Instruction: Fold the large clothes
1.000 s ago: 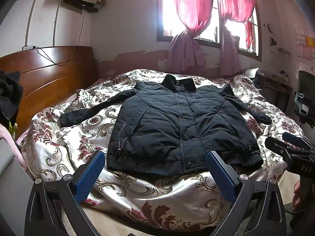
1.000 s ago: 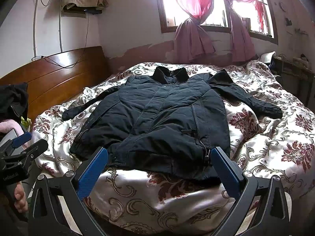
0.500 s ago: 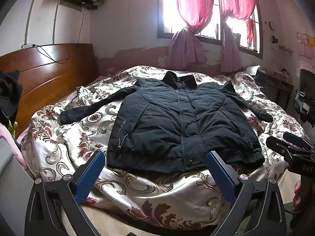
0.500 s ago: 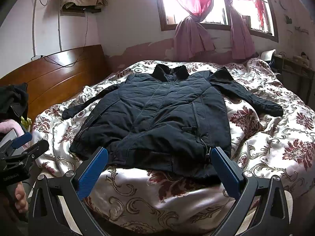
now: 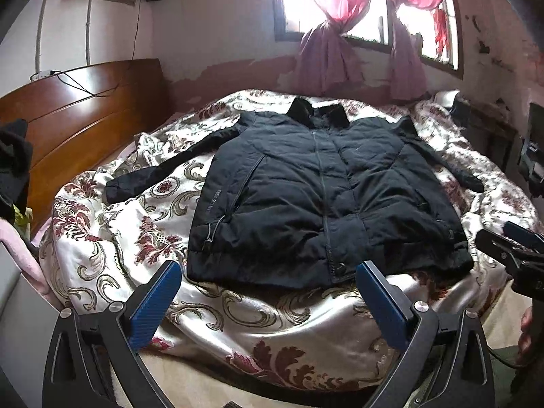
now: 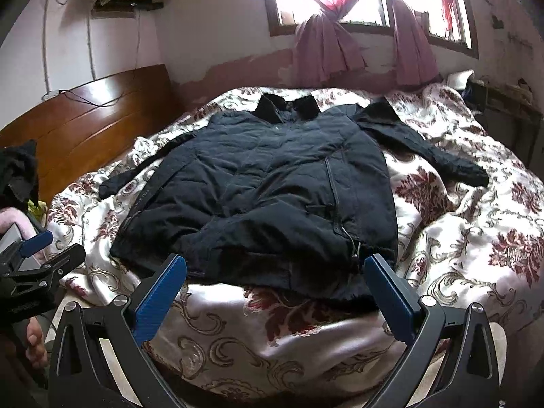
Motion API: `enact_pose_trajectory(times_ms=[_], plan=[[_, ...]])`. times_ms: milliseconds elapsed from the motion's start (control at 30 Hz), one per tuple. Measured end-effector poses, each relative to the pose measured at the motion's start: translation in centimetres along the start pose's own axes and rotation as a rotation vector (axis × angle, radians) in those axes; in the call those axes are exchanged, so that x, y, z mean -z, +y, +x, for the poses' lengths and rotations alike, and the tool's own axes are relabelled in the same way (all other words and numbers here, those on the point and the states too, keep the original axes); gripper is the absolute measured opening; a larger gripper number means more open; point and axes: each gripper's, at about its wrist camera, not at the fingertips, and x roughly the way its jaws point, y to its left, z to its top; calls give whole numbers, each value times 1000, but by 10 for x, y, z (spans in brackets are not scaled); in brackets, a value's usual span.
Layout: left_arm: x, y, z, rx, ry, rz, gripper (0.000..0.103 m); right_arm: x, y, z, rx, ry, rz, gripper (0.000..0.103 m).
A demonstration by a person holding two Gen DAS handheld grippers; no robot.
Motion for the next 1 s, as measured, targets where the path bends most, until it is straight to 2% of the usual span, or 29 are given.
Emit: enact_pose_trajectory(times_ms=[200,333,533,833,1000], plan=[[-24,-5,21,13,26,3,103,-11,-13,30,92,106,15,102],[-41,-17,38,37,42,30,103,-19,-30,49,141,133,35,102],[-70,-49,70,43,75,74,103,-37,-63,77,207,148,59,102],[-114,-105,138,23,166,154,103,-66,-127,127,301,167,119,102],[-139,-141,180,29,206,215,103,-79,-168,159,321,196,193,102]])
